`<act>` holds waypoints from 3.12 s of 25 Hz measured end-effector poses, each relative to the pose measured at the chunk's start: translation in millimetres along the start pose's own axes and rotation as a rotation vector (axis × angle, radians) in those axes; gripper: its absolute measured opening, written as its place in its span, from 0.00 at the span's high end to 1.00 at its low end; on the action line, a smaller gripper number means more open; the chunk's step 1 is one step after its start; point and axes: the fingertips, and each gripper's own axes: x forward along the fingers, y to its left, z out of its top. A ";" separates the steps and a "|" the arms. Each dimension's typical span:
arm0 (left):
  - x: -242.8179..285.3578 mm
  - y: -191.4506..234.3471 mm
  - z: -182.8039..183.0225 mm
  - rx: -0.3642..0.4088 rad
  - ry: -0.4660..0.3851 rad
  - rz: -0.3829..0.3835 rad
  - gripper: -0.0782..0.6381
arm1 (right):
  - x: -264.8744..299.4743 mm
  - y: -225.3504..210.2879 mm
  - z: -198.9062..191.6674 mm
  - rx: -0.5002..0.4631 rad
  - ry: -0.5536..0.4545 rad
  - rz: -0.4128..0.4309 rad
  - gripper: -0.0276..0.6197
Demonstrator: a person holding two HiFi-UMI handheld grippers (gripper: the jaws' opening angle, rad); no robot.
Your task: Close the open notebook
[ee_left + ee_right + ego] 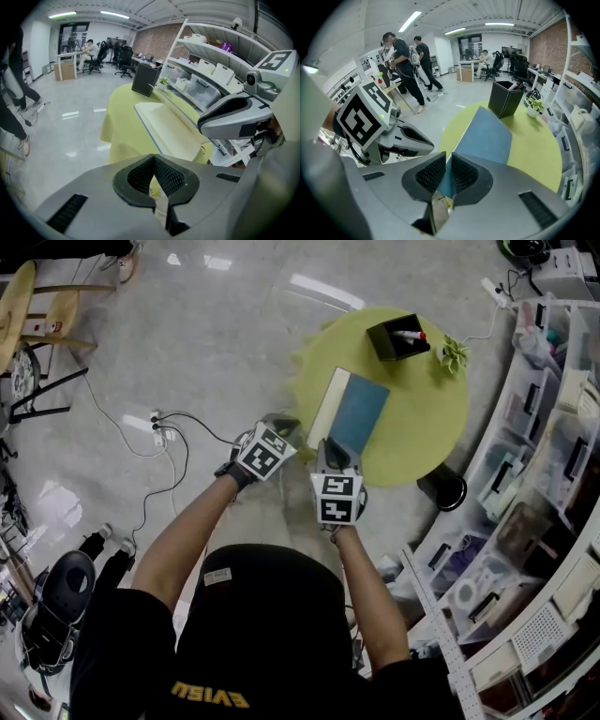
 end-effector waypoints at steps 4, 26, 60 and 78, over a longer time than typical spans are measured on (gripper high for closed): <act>-1.8 2.8 -1.6 -0.007 0.000 0.003 0.88 | 2.0 2.1 0.3 -0.003 0.002 0.007 0.90; -59.2 3.8 -20.7 -0.016 -0.061 -0.008 0.88 | -14.0 23.1 -5.6 0.094 -0.045 0.209 0.68; -286.4 -69.8 221.5 0.375 -0.594 0.082 0.88 | -297.5 -81.2 133.3 0.156 -0.707 -0.166 0.95; -270.6 -111.0 254.7 0.485 -0.660 -0.091 0.88 | -349.0 -95.0 163.1 0.064 -0.671 -0.313 0.95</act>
